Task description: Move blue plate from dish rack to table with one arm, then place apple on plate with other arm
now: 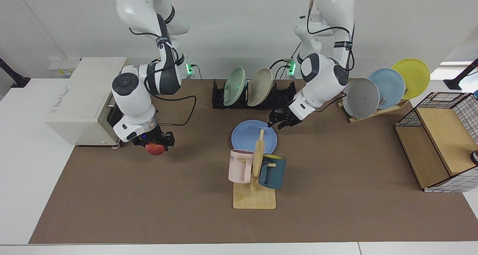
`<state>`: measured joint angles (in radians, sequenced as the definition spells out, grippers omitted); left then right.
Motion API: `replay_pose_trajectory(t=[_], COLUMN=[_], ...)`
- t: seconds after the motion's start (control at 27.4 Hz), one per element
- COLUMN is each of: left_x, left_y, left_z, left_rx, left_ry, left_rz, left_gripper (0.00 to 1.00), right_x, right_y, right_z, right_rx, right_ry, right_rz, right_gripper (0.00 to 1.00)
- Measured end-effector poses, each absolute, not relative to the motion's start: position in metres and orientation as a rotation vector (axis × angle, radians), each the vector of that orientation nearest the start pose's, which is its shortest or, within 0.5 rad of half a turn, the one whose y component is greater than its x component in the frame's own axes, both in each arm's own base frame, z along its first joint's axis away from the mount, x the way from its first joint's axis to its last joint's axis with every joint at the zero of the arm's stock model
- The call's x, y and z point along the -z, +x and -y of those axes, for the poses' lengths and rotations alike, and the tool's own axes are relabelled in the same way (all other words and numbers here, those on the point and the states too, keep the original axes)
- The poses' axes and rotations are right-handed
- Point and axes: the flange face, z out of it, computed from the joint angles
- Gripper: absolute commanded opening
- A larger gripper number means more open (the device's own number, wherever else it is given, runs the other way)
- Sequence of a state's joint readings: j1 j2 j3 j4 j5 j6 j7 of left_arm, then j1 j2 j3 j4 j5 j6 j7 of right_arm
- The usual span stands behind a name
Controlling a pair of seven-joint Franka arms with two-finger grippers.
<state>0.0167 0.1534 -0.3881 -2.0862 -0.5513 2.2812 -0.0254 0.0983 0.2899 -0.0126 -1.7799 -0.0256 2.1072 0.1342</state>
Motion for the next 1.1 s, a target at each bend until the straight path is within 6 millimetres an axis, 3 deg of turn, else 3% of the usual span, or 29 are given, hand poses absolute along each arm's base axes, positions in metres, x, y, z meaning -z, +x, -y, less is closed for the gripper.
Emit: replay_pose_trajectory(t=[0.11, 0.18, 0.29, 0.48, 0.58, 0.88, 1.1], left_x=[-0.375, -0.391, -0.428, -0.497, -0.526, -0.585, -0.613], left_y=[0.535, 0.537, 0.542, 0.541, 0.535, 0.515, 0.497], left_z=[0.216, 0.214, 0.202, 0.172, 0.161, 0.123, 0.107], left_rx=[-0.096, -0.117, -0.14, -0.101, -0.088, -0.056, -0.031], left_ry=[-3.564, -3.523, -3.449, -3.272, -3.221, -3.179, -3.171], left_rz=[-0.017, -0.05, -0.09, -0.176, -0.182, -0.148, -0.171], left_gripper=[0.57, 0.6, 0.84, 0.88, 0.98, 0.98, 0.98], right_x=[-0.419, -0.433, -0.448, -0.465, -0.469, -0.473, -0.477], right_y=[0.63, 0.625, 0.617, 0.609, 0.608, 0.607, 0.601], right_z=[-0.054, -0.054, -0.053, -0.052, -0.053, -0.066, -0.104], right_rx=[0.076, 0.073, 0.059, 0.049, 0.053, 0.064, 0.057], right_ry=[-3.16, -3.161, -3.162, -3.163, -3.162, -3.16, -3.157], right_rz=[-0.055, -0.055, -0.056, -0.058, -0.057, -0.049, -0.097], right_gripper=[0.0, 0.0, 0.0, 0.0, 0.0, 0.0, 0.0])
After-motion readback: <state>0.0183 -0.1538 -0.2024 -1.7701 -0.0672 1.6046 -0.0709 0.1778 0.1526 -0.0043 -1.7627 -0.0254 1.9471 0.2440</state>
